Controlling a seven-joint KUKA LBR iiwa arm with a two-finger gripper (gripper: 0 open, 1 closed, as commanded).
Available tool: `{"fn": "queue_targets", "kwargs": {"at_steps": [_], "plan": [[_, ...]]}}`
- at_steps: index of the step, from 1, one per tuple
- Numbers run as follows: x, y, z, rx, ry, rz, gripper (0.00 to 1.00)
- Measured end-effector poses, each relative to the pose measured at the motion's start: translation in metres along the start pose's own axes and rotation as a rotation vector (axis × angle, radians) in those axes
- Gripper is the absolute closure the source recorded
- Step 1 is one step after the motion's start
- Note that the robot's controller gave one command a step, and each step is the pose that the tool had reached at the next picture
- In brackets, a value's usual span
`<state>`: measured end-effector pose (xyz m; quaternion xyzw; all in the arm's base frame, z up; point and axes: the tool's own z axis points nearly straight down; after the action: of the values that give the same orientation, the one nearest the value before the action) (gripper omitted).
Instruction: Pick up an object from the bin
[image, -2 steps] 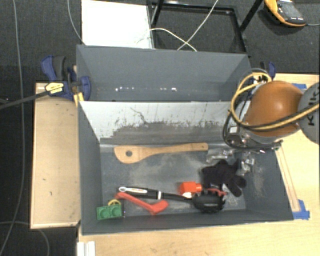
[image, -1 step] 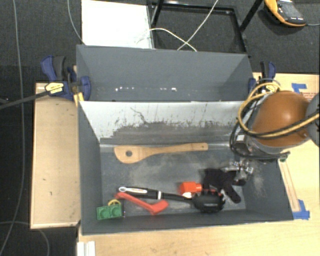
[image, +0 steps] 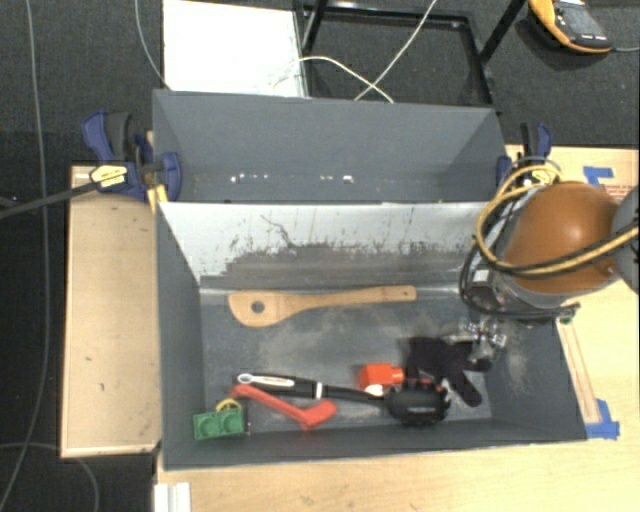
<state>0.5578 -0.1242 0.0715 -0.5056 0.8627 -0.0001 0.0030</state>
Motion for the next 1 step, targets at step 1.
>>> {"fn": "queue_targets", "kwargs": {"at_steps": [1], "plan": [[0.0001, 0.0033, -0.0322, -0.010, 0.002, 0.002, 1.00]]}}
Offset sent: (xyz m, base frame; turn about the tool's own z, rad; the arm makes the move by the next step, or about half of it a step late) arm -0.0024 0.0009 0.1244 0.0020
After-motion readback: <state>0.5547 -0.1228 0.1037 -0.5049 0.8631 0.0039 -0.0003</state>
